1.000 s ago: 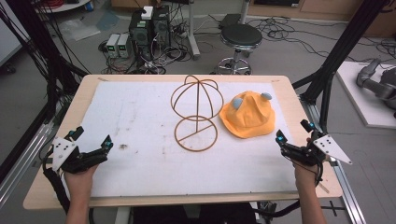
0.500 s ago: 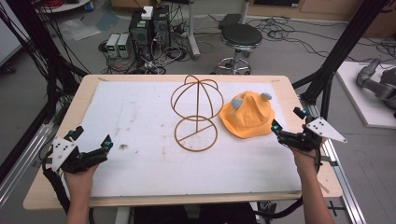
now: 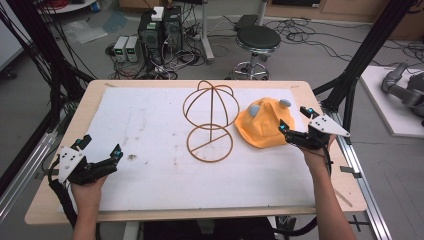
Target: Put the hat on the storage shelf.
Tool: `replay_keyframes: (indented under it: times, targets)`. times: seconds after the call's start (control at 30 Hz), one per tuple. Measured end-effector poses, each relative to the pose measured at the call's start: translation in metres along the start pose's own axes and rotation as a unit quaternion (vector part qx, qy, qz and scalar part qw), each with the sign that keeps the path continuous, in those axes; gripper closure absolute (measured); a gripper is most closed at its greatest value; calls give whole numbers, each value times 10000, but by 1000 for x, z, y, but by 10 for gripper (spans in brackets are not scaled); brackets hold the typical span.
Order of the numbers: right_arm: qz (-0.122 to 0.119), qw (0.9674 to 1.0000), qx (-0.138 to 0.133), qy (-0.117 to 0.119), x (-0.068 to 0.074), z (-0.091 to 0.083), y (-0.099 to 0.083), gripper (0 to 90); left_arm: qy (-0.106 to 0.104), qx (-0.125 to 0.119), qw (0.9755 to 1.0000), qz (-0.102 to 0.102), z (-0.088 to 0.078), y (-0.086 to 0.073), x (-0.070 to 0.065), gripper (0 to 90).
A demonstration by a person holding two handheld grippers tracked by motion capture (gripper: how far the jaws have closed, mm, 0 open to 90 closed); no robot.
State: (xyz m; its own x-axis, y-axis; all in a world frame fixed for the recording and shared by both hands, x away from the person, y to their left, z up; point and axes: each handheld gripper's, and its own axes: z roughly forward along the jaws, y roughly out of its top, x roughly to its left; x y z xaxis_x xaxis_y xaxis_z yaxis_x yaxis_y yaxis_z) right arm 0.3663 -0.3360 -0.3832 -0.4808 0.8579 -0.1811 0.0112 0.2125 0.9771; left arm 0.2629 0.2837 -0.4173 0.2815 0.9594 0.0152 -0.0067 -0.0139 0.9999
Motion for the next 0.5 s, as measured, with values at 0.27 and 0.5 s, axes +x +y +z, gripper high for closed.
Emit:
replay_keyframes:
  times: [0.27,0.5]
  targets:
    - [45,9997,220,-6,0,16,-7,147,14,51,10000,9,-1,-1,1,17]
    - [89,9987,505,-11,4,33,-7,233,187,22,9998,19,-1,-1,1,17]
